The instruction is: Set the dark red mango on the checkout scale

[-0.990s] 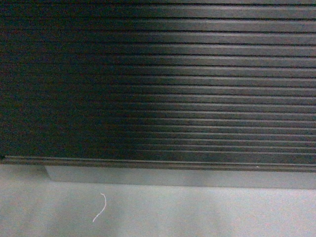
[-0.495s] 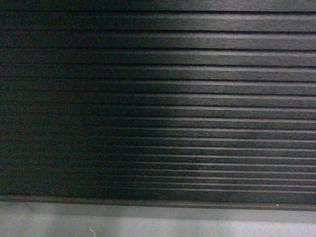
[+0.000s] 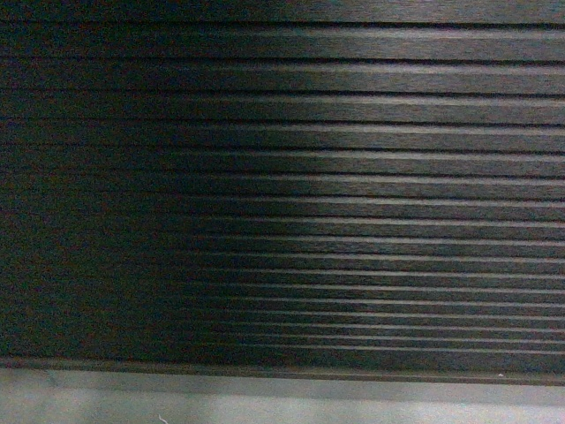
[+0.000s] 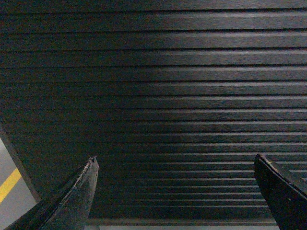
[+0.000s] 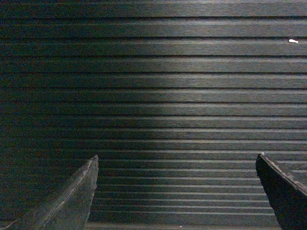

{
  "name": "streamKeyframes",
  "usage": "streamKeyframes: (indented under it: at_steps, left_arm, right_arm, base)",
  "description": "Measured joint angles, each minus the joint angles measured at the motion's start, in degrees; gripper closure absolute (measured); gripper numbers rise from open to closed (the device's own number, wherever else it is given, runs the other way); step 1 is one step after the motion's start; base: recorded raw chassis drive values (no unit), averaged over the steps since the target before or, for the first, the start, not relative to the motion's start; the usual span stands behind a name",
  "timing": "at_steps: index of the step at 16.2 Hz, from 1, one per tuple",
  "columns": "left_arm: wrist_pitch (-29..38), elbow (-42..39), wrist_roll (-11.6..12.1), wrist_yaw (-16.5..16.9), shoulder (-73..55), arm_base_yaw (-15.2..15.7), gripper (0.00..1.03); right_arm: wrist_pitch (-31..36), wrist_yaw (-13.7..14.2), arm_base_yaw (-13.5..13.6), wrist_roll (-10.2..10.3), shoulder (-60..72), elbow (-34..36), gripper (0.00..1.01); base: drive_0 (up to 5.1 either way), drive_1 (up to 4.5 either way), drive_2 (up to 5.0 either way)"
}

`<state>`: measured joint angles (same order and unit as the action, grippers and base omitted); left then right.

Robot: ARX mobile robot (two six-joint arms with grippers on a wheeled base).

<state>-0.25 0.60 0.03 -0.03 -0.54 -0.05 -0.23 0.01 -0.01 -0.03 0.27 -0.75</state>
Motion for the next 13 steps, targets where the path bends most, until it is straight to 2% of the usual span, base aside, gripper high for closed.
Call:
streamKeyframes:
  at_steps: [13]
  left_arm:
    - [0.00, 0.00, -0.02, 0.04, 0.00, 0.00, 0.05]
  right_arm:
    - [0.07, 0.07, 0.00, 0.00, 0.00, 0.00, 0.03]
  base:
    - [0.0, 0.00, 0.0]
